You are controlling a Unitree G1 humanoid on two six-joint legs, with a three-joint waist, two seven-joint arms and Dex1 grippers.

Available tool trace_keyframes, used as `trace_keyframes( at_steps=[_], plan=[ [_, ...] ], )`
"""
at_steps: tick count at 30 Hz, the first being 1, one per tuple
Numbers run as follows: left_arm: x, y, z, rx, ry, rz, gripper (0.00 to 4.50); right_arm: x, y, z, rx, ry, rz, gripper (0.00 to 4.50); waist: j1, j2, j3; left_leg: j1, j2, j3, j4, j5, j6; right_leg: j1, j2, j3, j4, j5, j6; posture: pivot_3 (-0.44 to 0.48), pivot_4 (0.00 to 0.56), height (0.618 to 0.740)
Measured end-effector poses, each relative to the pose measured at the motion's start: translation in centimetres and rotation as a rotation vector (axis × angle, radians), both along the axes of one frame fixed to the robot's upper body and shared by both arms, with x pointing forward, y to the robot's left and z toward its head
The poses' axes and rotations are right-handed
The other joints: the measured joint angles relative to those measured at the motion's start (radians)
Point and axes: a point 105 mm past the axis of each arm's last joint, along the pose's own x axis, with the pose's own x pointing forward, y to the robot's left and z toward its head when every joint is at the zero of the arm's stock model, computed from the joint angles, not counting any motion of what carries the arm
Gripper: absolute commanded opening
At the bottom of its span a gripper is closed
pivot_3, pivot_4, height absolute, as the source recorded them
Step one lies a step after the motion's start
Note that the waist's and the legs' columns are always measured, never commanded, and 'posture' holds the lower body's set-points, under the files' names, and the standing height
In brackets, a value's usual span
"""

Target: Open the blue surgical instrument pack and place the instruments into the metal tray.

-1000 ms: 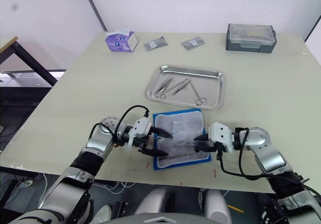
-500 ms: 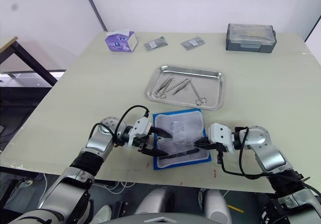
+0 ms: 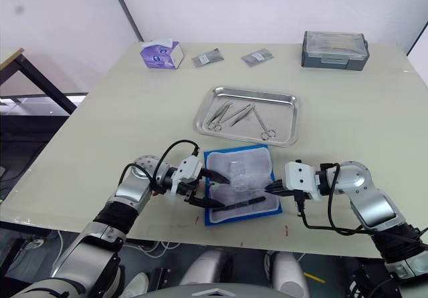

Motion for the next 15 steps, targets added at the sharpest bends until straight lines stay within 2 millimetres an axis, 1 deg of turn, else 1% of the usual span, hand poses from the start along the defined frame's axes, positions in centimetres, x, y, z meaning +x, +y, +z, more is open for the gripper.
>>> trace_keyframes(
  at_steps=[7, 8, 15],
  plan=[
    [0.0, 0.0, 0.0, 0.000, 0.000, 0.000, 3.26, 0.2, -1.0, 0.7, -0.049, -0.080, 0.015, 0.06, 0.000, 0.000, 0.000, 0.000, 0.000, 0.000, 0.000, 0.000, 0.000, 0.000, 0.000, 0.000, 0.000, 0.000, 0.000, 0.000, 0.150, 0.738],
    [0.0, 0.0, 0.0, -0.001, 0.000, -0.001, 3.26, 0.3, -1.5, 0.9, -0.066, -0.100, 0.017, 0.06, 0.000, 0.000, 0.000, 0.000, 0.000, 0.000, 0.000, 0.000, 0.000, 0.000, 0.000, 0.000, 0.000, 0.000, 0.000, 0.000, 0.150, 0.738],
    [0.0, 0.0, 0.0, -0.001, 0.000, -0.001, 3.26, 0.5, -2.7, 1.5, -0.095, -0.132, 0.000, 0.06, 0.001, 0.000, 0.000, 0.000, 0.000, 0.000, 0.000, 0.000, 0.000, 0.000, 0.000, 0.000, 0.000, 0.000, 0.000, 0.000, 0.150, 0.738]
  ],
)
